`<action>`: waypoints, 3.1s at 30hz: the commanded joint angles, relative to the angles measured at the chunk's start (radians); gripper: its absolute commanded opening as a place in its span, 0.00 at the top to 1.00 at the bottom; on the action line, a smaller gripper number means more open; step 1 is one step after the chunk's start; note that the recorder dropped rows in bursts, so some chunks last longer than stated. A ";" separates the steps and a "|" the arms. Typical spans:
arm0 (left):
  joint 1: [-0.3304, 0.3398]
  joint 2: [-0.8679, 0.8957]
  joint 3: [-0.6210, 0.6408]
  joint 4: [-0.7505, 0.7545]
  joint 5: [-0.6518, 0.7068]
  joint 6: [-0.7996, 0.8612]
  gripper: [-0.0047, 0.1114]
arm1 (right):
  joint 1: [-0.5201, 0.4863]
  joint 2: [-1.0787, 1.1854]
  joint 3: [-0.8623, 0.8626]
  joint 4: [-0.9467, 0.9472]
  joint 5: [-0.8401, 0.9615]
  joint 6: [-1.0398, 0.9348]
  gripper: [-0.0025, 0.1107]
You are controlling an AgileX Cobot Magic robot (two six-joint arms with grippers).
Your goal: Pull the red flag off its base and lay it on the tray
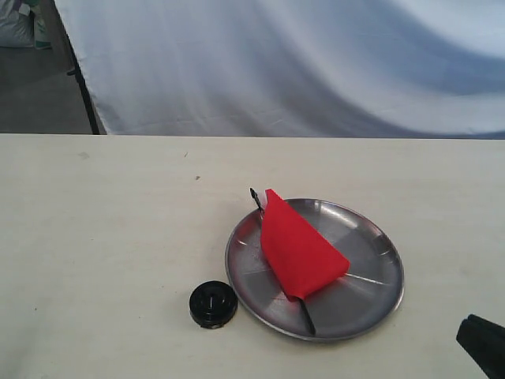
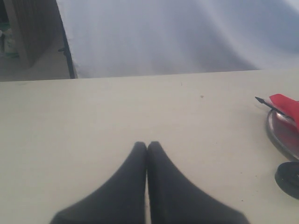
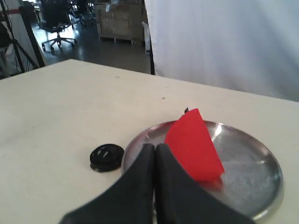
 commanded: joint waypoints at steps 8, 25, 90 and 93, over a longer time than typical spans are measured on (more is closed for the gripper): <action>0.001 -0.003 0.003 -0.014 -0.003 -0.008 0.96 | 0.004 -0.125 0.003 -0.022 0.230 -0.017 0.98; 0.001 -0.003 0.003 -0.014 -0.003 -0.008 0.96 | 0.004 -0.125 0.003 0.022 0.230 -0.107 0.98; 0.001 -0.003 0.003 -0.013 -0.003 -0.008 0.96 | -0.534 -0.125 0.003 0.033 0.227 -0.138 0.98; 0.001 -0.003 0.003 -0.013 -0.003 -0.008 0.96 | -0.534 -0.125 0.003 0.033 0.227 -0.138 0.98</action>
